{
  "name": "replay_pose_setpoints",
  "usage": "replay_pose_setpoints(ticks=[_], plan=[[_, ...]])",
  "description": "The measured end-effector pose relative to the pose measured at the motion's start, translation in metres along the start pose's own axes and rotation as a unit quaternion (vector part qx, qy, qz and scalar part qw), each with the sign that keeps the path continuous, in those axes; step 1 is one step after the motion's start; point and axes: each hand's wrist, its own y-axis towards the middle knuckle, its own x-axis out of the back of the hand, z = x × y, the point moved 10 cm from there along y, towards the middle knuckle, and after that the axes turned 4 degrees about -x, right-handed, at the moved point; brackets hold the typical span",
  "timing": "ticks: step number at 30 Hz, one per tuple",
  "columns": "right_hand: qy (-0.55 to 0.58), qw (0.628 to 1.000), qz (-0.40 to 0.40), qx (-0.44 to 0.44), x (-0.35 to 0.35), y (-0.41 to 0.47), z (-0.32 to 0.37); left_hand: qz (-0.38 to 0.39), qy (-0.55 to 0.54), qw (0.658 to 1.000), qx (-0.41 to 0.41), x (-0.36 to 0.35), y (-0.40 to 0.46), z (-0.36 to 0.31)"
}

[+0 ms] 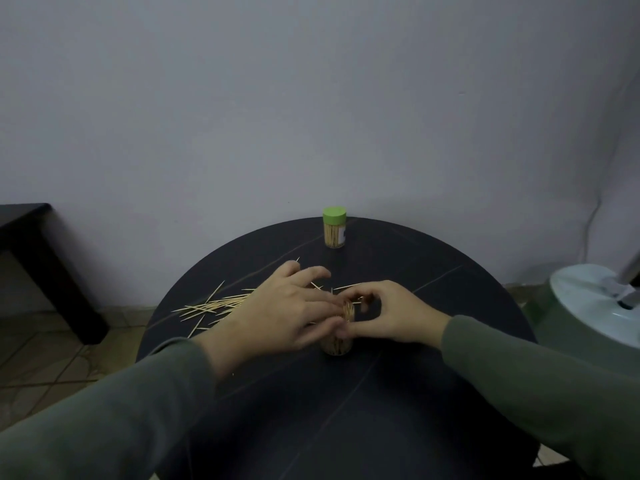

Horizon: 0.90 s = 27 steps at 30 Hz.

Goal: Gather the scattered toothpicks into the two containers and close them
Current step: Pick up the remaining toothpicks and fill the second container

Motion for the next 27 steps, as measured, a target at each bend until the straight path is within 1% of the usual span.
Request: replay_pose_setpoints(ticks=[2, 4, 6, 8, 9, 10, 12, 16, 20, 22, 25, 27], plan=[[-0.001, 1.000, -0.001, -0.005, 0.000, 0.001, -0.002, -0.017, -0.001, 1.000, -0.024, 0.003, -0.003, -0.003], [-0.002, 1.000, -0.002, -0.005, 0.000, 0.001, -0.002, -0.021, 0.000, 1.000, -0.018, 0.003, -0.005, -0.002], [-0.007, 1.000, 0.001, -0.006, 0.000, 0.000, -0.002, -0.011, -0.003, 1.000, 0.027, 0.000, -0.007, 0.006], [-0.013, 1.000, 0.005, -0.012, 0.000, 0.000, -0.002, 0.019, -0.021, 0.995, 0.094, -0.005, -0.010, 0.016], [-0.015, 1.000, 0.007, -0.014, 0.000, 0.000, -0.003, 0.036, -0.037, 0.992, 0.116, -0.009, -0.012, 0.020], [-0.018, 1.000, 0.008, -0.014, 0.000, 0.000, -0.002, 0.054, -0.051, 0.990, 0.119, -0.013, -0.013, 0.020], [-0.028, 1.000, 0.007, -0.011, 0.001, 0.000, -0.001, 0.075, -0.061, 0.991, 0.090, -0.017, -0.014, 0.015], [-0.026, 1.000, 0.003, -0.008, 0.002, -0.001, -0.001, 0.060, -0.065, 0.995, 0.051, -0.012, -0.016, 0.014], [-0.022, 1.000, 0.010, -0.010, 0.000, 0.000, -0.001, 0.030, -0.126, 0.988, 0.086, -0.006, -0.021, 0.022], [-0.027, 0.999, 0.012, -0.011, 0.000, 0.000, -0.001, 0.015, -0.138, 0.985, 0.105, -0.004, -0.022, 0.024], [-0.026, 1.000, 0.009, -0.007, 0.001, 0.000, 0.001, 0.038, -0.136, 0.984, 0.107, -0.009, -0.020, 0.020], [-0.026, 1.000, 0.009, -0.005, 0.001, 0.000, 0.000, 0.060, -0.116, 0.988, 0.077, -0.013, -0.017, 0.011]])
